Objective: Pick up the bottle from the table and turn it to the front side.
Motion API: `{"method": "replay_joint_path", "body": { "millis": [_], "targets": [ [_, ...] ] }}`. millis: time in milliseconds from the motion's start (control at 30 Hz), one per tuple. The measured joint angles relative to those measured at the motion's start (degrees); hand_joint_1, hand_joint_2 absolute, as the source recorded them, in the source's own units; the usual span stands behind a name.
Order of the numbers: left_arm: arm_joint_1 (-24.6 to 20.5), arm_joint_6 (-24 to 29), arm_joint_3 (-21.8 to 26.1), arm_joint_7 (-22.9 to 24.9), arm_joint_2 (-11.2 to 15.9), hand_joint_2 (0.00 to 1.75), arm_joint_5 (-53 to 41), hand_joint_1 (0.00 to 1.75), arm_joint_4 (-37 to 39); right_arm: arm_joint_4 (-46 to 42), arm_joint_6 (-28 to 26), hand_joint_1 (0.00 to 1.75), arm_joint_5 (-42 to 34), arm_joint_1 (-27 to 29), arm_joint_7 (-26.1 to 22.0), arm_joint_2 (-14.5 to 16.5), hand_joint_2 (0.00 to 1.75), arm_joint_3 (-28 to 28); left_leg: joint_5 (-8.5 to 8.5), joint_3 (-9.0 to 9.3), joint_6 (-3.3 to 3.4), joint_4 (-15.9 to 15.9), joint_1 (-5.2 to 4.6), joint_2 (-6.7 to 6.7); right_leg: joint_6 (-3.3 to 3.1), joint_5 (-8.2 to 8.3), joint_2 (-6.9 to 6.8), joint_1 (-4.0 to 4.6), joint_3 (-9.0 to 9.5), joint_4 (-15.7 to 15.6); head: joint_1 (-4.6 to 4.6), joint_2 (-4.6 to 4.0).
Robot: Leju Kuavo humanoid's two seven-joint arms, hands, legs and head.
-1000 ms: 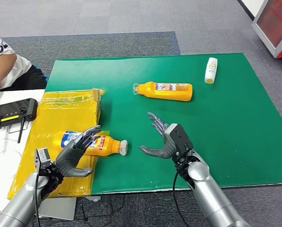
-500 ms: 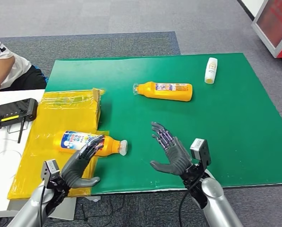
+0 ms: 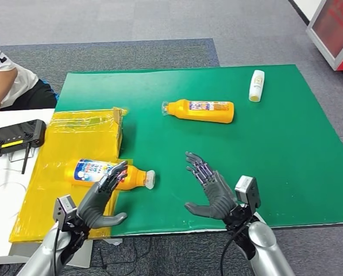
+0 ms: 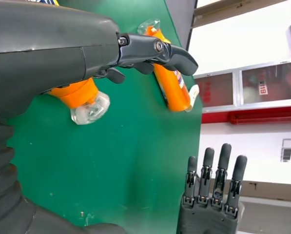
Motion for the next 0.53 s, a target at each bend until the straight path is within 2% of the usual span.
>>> {"method": "replay_joint_path", "body": {
  "millis": [533],
  "targets": [
    [-1.90,-0.44,0.20,0.98,-0.60,1.75,0.70,0.00,-0.77,-0.03,-0.05,0.00,1.09,-2.05,-0.43,-0.01,1.75,-0.12,0.01,0.01,0.00,0.00,0.00,0.00,0.00,0.00,0.00,0.00,0.01,0.00,0.00,0.00]
  ]
}}
